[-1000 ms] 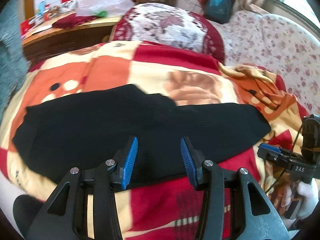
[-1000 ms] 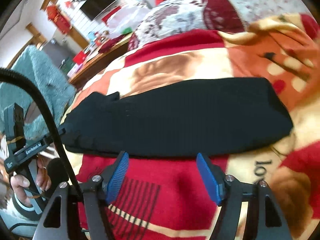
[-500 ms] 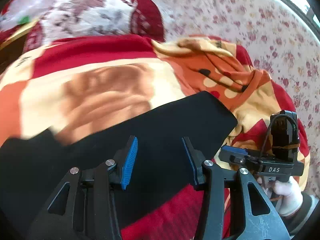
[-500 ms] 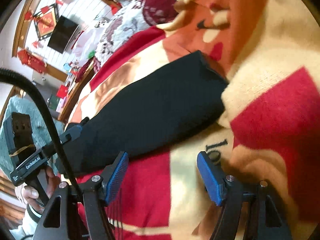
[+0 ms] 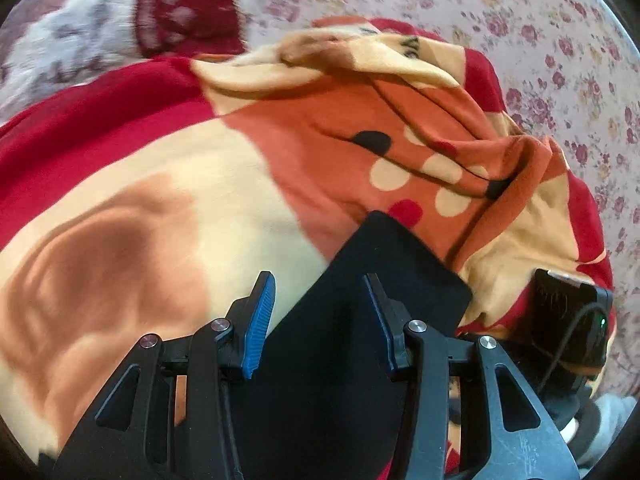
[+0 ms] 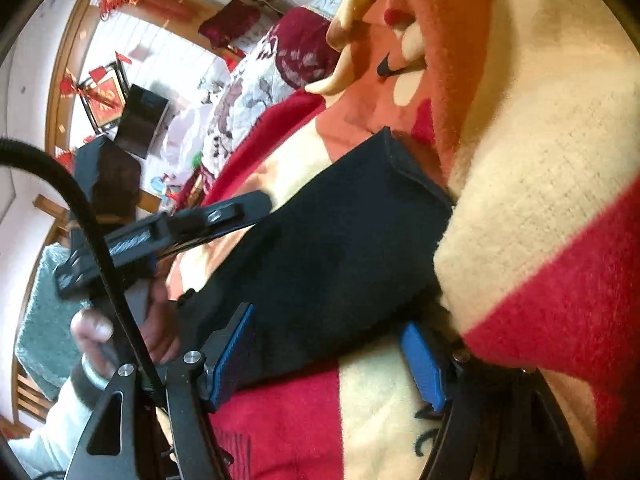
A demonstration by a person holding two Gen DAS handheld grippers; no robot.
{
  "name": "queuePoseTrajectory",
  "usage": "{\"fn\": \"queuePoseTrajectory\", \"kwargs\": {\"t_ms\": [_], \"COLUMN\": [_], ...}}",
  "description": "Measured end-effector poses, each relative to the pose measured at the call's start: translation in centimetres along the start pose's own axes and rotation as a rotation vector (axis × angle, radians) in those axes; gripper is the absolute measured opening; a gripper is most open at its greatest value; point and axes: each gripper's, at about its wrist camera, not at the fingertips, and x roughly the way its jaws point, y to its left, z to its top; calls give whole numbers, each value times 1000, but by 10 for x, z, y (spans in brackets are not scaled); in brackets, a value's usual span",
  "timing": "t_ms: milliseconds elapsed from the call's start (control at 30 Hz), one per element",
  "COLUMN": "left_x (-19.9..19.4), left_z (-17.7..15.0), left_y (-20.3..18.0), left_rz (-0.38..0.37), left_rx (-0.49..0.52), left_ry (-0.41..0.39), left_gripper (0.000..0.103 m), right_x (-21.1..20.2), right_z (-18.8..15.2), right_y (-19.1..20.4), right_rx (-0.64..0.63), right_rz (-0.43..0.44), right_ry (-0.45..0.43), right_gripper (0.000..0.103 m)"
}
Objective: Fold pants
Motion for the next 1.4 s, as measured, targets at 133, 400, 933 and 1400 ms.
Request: {"fn": "queuePoseTrajectory", "kwargs": {"t_ms": [133,400,933,1400], "left_x": [21,50,9,-162], "left_z": [12,32,17,-67], "left_y": [-12,-21,-37,42], "left_rz": [-32,-142,-181,-133], "left_rx": [76,118,197,-67], "left_ry": [76,181,26,-267], "left_gripper": [44,62,14,17], "right_x": [-1,0,-16,3], "right_z": [-1,0,11,-9], "right_y": [2,-1,11,176], "right_rx": [-6,-1,-31,-566], "right_rz": [19,39,126,169], "right_ry": [-2,-33,-50,55], "right_gripper": [69,69,14,14]}}
